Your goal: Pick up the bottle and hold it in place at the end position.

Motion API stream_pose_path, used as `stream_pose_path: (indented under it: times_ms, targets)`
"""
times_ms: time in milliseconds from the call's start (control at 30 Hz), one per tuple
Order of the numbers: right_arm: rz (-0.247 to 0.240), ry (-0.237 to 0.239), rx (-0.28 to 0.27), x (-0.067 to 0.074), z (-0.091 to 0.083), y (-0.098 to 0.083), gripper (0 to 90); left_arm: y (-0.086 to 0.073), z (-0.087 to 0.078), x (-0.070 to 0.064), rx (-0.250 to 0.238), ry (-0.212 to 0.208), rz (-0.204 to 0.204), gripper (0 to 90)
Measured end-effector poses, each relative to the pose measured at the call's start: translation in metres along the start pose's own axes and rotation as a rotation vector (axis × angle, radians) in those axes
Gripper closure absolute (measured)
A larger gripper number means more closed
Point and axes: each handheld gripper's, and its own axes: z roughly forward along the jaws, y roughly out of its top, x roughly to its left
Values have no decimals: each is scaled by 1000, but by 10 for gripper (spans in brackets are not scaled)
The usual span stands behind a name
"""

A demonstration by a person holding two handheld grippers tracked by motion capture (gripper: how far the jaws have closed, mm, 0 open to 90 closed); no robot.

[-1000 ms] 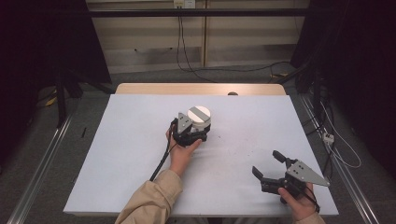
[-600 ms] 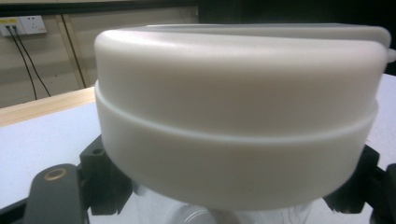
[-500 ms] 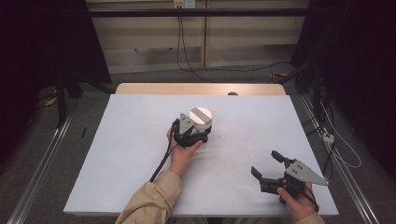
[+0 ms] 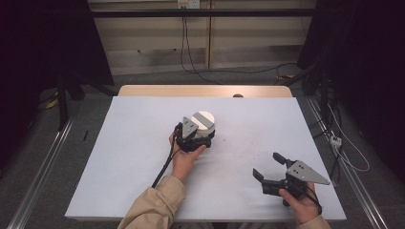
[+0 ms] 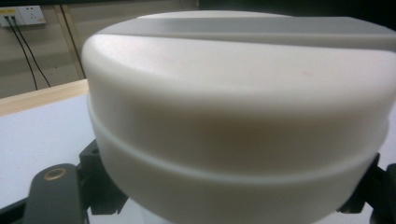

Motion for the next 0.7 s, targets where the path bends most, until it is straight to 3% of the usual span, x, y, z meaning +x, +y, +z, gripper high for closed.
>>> stream_pose_path:
  times_ms: [267, 700]
  targets:
    - [6, 25, 32, 5, 6, 4, 63, 0, -1, 1, 10, 0, -7, 186]
    - [68, -4, 52, 6, 28, 15, 98, 0, -1, 1, 13, -2, -7, 187]
